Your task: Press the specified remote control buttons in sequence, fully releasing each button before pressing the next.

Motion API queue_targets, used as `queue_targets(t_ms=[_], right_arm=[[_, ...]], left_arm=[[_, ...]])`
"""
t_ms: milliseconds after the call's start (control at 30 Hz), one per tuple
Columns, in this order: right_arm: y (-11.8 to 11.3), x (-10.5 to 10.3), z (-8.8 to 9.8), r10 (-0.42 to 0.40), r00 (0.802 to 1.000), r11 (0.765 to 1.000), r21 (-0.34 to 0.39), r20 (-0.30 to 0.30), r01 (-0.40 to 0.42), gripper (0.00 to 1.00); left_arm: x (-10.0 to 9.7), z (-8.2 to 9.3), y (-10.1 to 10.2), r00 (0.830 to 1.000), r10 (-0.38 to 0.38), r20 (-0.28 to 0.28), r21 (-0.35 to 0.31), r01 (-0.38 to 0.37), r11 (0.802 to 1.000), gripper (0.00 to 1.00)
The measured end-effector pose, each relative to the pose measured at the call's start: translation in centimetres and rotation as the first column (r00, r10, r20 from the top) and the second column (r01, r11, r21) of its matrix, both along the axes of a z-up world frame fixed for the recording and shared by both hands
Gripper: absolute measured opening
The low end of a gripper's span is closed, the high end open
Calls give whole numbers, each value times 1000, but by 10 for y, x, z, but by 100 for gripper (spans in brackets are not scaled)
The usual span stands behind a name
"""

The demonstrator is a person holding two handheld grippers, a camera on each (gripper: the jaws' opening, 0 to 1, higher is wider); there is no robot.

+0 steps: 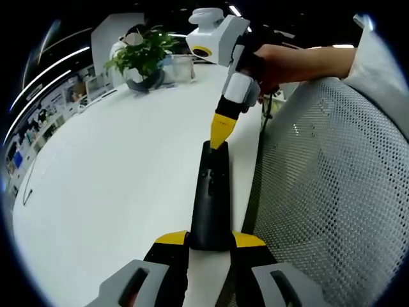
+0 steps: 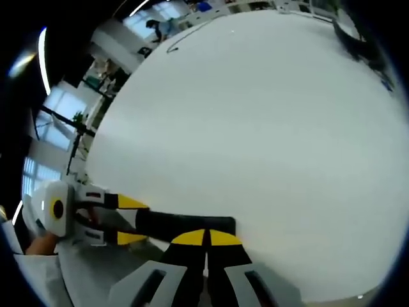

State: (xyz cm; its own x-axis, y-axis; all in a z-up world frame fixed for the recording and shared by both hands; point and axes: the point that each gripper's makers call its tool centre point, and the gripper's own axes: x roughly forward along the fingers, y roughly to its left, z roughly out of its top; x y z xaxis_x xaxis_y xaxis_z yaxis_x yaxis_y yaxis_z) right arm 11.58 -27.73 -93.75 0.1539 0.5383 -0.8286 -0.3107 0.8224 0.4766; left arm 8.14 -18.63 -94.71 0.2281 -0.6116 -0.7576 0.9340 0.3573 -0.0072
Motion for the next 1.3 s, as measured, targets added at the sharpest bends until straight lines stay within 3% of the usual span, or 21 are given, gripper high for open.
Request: queue_targets(t_ms=[767, 1300], right_arm=[[9, -3, 5, 50, 999, 998, 26, 6, -50, 0], [9, -5, 1, 137, 989, 989, -65, 63, -133, 0]], left_arm=[[0, 1, -1, 1000, -3, 2, -2, 3, 1000, 24], [-1, 1, -2, 1000, 0, 1, -10, 0, 1000, 24]])
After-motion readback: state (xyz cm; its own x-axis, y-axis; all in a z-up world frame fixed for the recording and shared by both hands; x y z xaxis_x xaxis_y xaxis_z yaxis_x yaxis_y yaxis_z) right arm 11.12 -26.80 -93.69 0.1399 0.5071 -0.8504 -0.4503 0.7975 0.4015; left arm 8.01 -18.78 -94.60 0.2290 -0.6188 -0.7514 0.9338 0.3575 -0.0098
